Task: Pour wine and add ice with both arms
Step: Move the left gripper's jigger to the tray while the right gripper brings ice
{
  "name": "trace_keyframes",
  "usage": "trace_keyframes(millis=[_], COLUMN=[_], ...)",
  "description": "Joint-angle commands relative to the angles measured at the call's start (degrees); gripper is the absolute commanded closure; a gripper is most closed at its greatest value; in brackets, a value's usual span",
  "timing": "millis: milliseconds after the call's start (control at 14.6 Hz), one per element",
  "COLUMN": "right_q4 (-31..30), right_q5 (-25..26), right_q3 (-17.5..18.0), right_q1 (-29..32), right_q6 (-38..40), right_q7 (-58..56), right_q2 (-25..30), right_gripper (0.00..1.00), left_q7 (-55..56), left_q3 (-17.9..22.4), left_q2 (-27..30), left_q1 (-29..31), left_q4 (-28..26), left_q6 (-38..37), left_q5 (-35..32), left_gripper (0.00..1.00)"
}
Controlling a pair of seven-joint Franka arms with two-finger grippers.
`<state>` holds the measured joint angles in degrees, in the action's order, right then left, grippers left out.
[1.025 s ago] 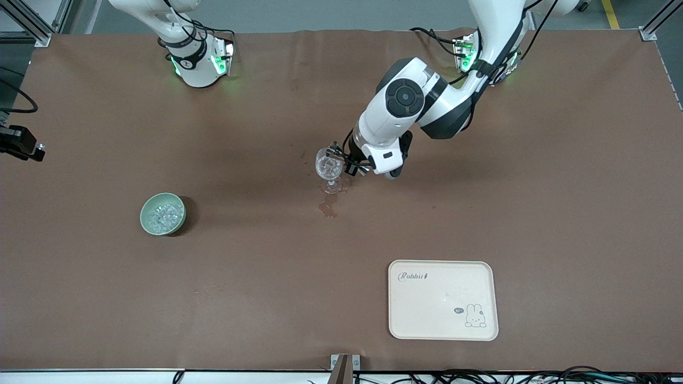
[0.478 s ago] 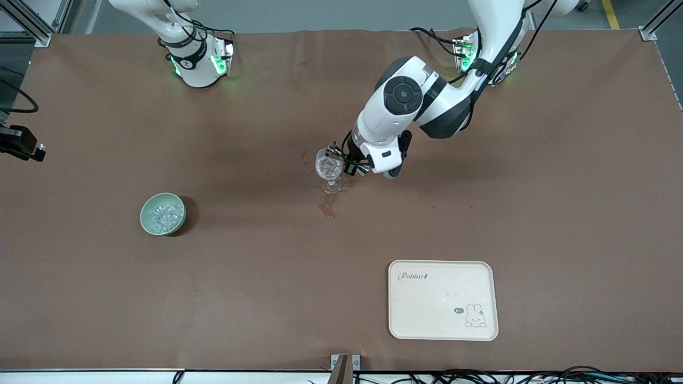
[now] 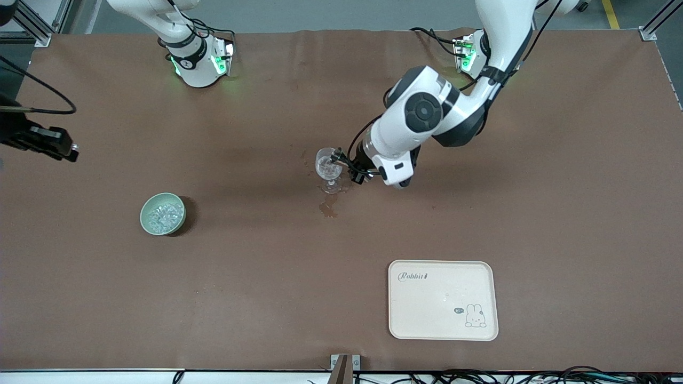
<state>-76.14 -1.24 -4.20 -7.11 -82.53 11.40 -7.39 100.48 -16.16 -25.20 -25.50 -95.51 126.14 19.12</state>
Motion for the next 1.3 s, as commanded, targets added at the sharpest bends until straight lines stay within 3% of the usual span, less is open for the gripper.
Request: trace_keyframes(millis=[0,205,615,820,1025,1230], right_q4=[-1.1,-1.1,-1.6,-1.7,-1.7,-1.8], right_q5=[0.4,0.4,0.1,0.0,-2.1,-3.1], right_q3=[-0.1,-0.2,-0.2,-0.2,-0.2,-0.2], right_q1=[-6.0,-14.0,-28.2,-32.4,-34.2,-35.8], right_q6=[-0.4,-0.7,-6.9,-10.4,-13.4,-15.9], right_q7=[8.7,17.1,31.4,32.8,32.8,33.1], right_q2=[1.2,1.1,-4.0,-9.1,-13.2,-16.6], right_gripper=[1.00,1.00,0.99,0.99,0.99,0.99], left_q7=[-6.0,-15.9,-16.2,-21.4,-33.7,-33.9], left_q3=[-0.4,-0.2,-0.4,-0.4,-0.1,0.3], left_q2=[-1.3,-3.6,-15.0,-18.5,-22.9,-25.2], left_q1=[4.9,12.6,23.6,28.3,32.0,34.0], left_q4=[3.2,5.8,18.1,18.9,19.0,19.0], left_q6=[-1.4,-1.5,-1.5,-1.4,-1.5,-1.5], left_q5=[8.7,22.8,33.1,37.0,48.1,48.3], left_gripper=[1.00,1.00,1.00,1.00,0.99,0.99])
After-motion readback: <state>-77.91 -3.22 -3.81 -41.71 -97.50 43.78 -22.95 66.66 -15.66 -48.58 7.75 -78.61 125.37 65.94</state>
